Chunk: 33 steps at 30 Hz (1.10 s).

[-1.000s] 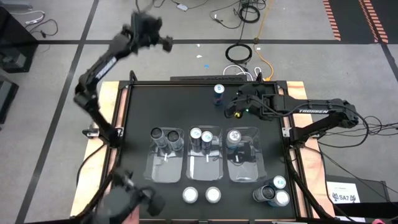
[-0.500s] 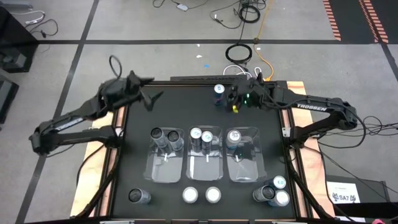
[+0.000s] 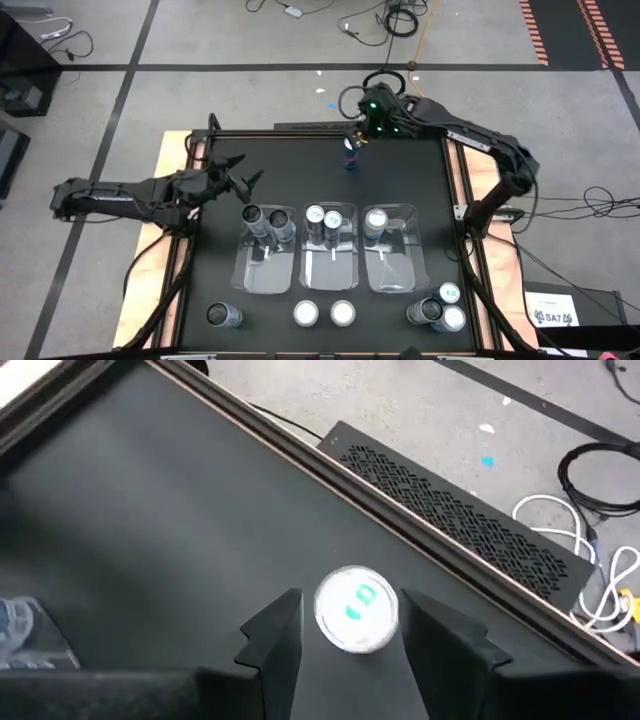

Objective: Sort soda cans
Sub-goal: Put the top blue soda can into the middle transparent bin

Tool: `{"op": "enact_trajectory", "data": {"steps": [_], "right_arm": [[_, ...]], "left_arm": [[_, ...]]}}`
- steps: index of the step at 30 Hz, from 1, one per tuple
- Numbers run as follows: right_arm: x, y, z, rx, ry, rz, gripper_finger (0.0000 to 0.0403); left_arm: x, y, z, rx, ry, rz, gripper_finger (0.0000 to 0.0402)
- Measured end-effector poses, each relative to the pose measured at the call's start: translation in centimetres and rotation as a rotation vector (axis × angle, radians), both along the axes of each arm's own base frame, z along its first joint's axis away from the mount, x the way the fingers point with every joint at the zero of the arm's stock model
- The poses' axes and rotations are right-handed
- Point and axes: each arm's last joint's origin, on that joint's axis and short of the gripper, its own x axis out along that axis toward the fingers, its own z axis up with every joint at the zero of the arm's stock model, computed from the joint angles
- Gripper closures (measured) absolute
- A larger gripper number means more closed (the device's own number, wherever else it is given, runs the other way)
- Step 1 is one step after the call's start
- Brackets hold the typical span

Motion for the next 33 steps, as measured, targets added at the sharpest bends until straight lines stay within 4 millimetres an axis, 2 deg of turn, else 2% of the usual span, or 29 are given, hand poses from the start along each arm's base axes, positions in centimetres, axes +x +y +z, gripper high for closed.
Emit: {"op": "enact_trajectory", "data": {"steps": [7, 15, 19, 23, 28, 30, 33], "right_arm": [[1.4, -0.8, -0.3, -0.023, 0.041, 0.043, 0.0245], [1.5, -2.3, 0.3, -0.087, -0.033, 0.018, 0.0234], [0.9, -3.0, 0.4, -0.066, -0.054, -0.036, 0.0187], [0.2, -3.3, -0.4, -0.012, 0.009, -0.067, 0.0116], [0.2, -2.9, -0.7, -0.001, 0.067, 0.010, 0.0024], [0.4, -2.5, -0.7, 0.000, 0.073, 0.025, 0.0009], [0.8, -1.9, -0.7, 0.006, 0.057, 0.028, 0.0019]], "left_arm": [[-0.1, -0.1, 0.2, -0.008, -0.021, -0.030, 0.0004], [0.1, -0.5, 0.2, -0.047, -0.019, -0.179, 0.0004], [0.1, -0.5, 0.1, -0.052, -0.012, -0.194, 0.0004], [0.1, -0.5, 0.1, -0.052, -0.013, -0.194, 0.0004], [0.1, -0.5, 0.1, -0.056, -0.015, -0.194, 0.0004], [0.1, -0.5, 0.1, -0.056, -0.015, -0.194, 0.0004], [0.1, -0.5, 0.1, -0.056, -0.015, -0.195, 0.0004]]}}
